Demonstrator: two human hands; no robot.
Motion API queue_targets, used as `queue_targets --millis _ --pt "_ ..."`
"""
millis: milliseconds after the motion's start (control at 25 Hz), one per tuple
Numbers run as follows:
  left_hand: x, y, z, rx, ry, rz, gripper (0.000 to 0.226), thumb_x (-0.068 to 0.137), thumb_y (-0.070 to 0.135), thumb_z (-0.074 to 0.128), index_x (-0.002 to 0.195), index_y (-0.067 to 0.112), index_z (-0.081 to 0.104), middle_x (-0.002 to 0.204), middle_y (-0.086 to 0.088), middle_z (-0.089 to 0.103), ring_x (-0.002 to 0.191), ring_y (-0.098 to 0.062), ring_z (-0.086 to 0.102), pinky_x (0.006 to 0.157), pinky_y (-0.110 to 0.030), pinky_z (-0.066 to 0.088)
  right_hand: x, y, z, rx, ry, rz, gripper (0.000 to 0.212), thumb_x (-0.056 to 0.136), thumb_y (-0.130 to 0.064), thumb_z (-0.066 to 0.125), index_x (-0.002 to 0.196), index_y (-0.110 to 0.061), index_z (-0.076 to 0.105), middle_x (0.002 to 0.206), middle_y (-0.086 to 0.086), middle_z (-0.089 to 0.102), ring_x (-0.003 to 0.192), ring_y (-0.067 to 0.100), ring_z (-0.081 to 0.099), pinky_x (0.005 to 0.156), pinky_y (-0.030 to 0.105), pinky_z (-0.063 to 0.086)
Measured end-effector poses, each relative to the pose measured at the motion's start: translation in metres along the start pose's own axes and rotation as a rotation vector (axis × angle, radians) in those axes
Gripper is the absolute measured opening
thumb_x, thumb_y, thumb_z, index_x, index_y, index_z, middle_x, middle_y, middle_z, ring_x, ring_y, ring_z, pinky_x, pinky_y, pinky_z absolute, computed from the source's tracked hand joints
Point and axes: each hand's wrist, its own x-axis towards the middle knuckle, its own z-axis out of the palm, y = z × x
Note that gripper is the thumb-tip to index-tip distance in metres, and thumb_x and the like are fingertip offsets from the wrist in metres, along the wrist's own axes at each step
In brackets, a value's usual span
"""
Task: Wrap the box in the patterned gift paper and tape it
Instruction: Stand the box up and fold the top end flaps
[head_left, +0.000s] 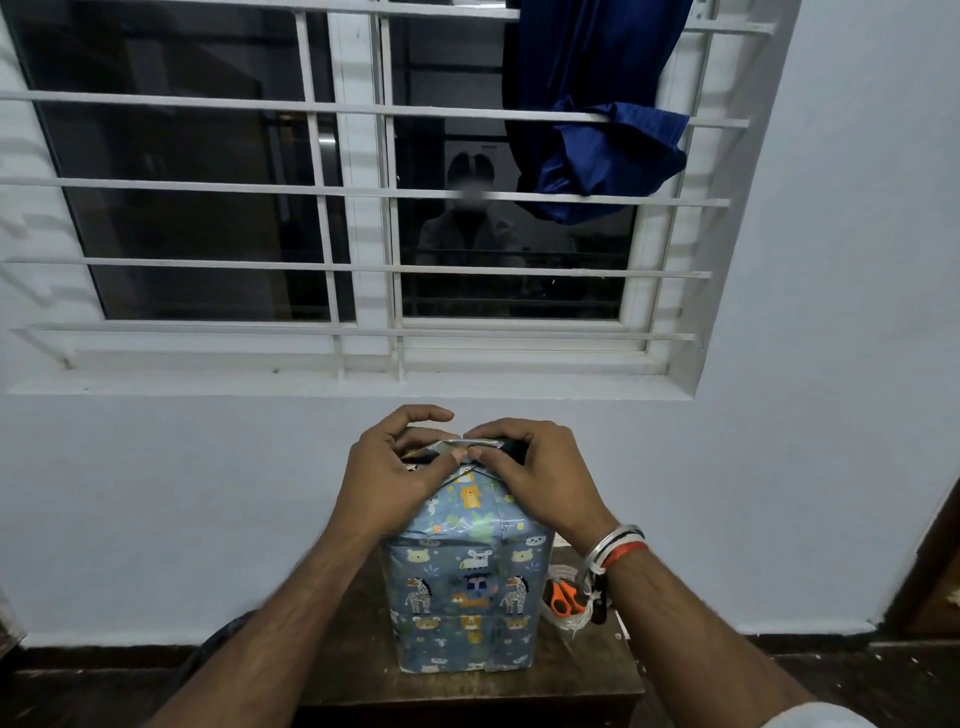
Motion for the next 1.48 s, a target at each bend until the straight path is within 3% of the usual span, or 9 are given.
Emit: queue_targets --millis 200,400,520,600,760,1000,1120,1240,1480 --pt "0.0 -0.005 -0.003 0.172 -0.035 0.051 0.028 0.081 0.019 0.085 0.102 0.037 0.08 0.096 0.023 0.077 0.094 0.005 0.072 0.088 -0.018 0.056 -0.003 0.003 0.0 0.002 0.011 -0.007 0.015 0.092 -0.019 0.074 0.102 -0.026 0.083 0.093 -0.016 0.078 0.088 -0.002 0.071 0.08 0.017 0.055" --pt "-0.002 -0.004 -0.001 0.226 0.012 0.078 0.028 0.077 0.006 0.083 0.086 0.033 0.082 0.084 0.022 0.077 0.084 0.005 0.072 0.081 -0.012 0.055 -0.003 0.005 -0.007 -0.07 -0.06 -0.05 0.017 0.092 -0.022 0.075 0.102 -0.032 0.082 0.094 -0.018 0.078 0.09 -0.001 0.07 0.082 0.019 0.054" --pt "-0.003 -0.005 0.0 0.274 0.009 0.092 0.03 0.073 0.001 0.08 0.078 0.031 0.08 0.077 0.02 0.076 0.078 0.002 0.072 0.073 -0.011 0.053 -0.006 0.006 -0.011 -0.062 -0.135 -0.054 0.019 0.089 -0.021 0.075 0.104 -0.031 0.082 0.1 -0.017 0.078 0.094 -0.003 0.071 0.105 0.013 0.042" --pt "-0.005 -0.007 0.001 0.294 -0.001 0.131 0.029 0.07 0.001 0.078 0.074 0.03 0.08 0.075 0.019 0.075 0.077 -0.001 0.072 0.07 -0.015 0.055 -0.009 0.009 -0.013 -0.004 -0.16 -0.045 0.022 0.087 -0.017 0.075 0.105 -0.027 0.082 0.107 -0.016 0.077 0.1 -0.005 0.07 0.119 0.02 0.031" --pt "-0.009 -0.01 0.0 0.285 -0.025 0.177 0.029 0.067 0.0 0.075 0.071 0.029 0.079 0.077 0.019 0.076 0.081 -0.001 0.073 0.074 -0.017 0.057 -0.009 0.01 -0.019 0.05 -0.244 -0.062 0.025 0.085 -0.012 0.075 0.105 -0.026 0.083 0.11 -0.014 0.077 0.106 -0.003 0.069 0.125 0.034 0.029" --pt "-0.013 -0.023 -0.005 0.215 -0.046 0.236 0.01 0.067 0.021 0.073 0.065 0.03 0.073 0.082 0.018 0.078 0.096 0.004 0.072 0.086 -0.022 0.059 -0.016 0.011 -0.025 -0.038 -0.309 -0.12 0.026 0.095 -0.024 0.064 0.118 -0.026 0.078 0.126 -0.009 0.072 0.121 -0.005 0.062 0.126 0.034 0.025" --pt "-0.018 -0.032 -0.007 0.257 -0.042 0.337 0.012 0.076 0.034 0.072 0.076 0.024 0.079 0.092 0.02 0.078 0.106 0.003 0.069 0.097 -0.033 0.054 -0.028 0.012 -0.027 -0.189 -0.359 -0.176 0.037 0.099 -0.048 0.06 0.132 -0.033 0.069 0.141 -0.011 0.062 0.133 -0.009 0.049 0.127 0.028 0.015" --pt "-0.027 -0.042 -0.01 0.356 -0.035 0.425 0.021 0.083 0.04 0.064 0.092 0.028 0.079 0.107 0.029 0.073 0.119 0.005 0.062 0.11 -0.03 0.042 -0.037 0.011 -0.028 -0.319 -0.391 -0.226 0.051 0.1 -0.06 0.05 0.144 -0.035 0.058 0.152 -0.012 0.052 0.142 -0.006 0.04 0.127 0.025 0.009" --pt "-0.04 -0.045 -0.001 0.479 0.077 0.436 0.031 0.097 0.044 0.051 0.11 0.028 0.076 0.117 0.029 0.067 0.125 0.014 0.05 0.116 -0.028 0.032 -0.038 -0.003 -0.028 -0.514 -0.415 -0.283 0.066 0.094 -0.07 0.051 0.148 -0.032 0.054 0.157 -0.006 0.046 0.142 0.01 0.045 0.119 0.039 0.034"
